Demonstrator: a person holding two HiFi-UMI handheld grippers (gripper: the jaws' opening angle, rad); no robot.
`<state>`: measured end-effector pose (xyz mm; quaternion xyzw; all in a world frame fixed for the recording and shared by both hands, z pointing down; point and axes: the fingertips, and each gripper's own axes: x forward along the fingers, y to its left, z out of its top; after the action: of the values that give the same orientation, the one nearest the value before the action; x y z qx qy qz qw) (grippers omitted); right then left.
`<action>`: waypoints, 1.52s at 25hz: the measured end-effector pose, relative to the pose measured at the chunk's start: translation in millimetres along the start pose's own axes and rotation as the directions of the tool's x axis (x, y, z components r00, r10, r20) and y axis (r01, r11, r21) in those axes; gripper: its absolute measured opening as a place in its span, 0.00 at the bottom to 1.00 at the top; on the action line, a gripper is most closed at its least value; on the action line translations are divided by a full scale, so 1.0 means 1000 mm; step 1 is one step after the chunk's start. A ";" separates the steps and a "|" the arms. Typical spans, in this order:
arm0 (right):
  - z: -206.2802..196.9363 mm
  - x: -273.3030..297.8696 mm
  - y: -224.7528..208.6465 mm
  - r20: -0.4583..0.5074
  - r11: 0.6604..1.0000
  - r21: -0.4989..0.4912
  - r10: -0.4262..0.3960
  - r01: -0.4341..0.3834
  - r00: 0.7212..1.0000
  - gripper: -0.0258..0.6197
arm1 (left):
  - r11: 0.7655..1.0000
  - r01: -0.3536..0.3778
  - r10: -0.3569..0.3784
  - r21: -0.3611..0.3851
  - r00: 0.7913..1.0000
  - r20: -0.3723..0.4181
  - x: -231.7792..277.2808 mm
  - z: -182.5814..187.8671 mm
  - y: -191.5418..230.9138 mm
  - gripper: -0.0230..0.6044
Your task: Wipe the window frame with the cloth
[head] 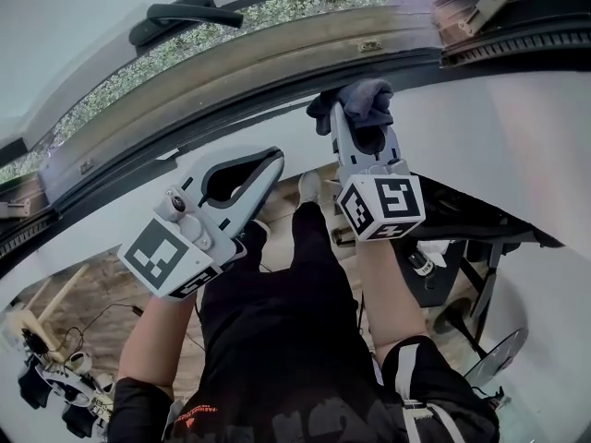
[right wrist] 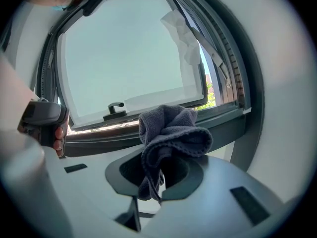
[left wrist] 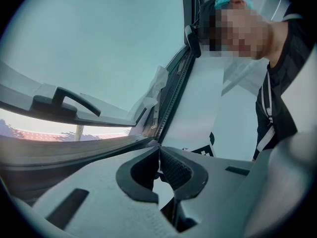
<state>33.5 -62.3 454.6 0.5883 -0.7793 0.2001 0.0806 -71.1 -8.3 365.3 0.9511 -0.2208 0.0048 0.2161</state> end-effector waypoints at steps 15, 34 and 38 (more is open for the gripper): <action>0.122 -0.061 -0.049 0.200 0.987 -0.126 -0.068 0.094 0.978 0.12 | 0.995 0.057 -0.061 0.081 0.996 0.059 0.038 0.055 -0.043 0.08; 0.256 -0.105 -0.095 0.374 0.905 -0.363 -0.077 0.222 0.924 0.12 | 0.982 0.093 -0.114 0.166 0.986 0.120 0.094 0.117 -0.072 0.08; 0.253 -0.103 -0.100 0.362 0.906 -0.364 -0.076 0.216 0.929 0.12 | 0.983 0.093 -0.113 0.161 0.987 0.118 0.100 0.115 -0.074 0.08</action>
<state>186.7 -97.0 209.5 0.6426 -0.7586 -0.0737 0.0778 39.9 -37.9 241.5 0.9735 -0.1836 -0.0496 0.1268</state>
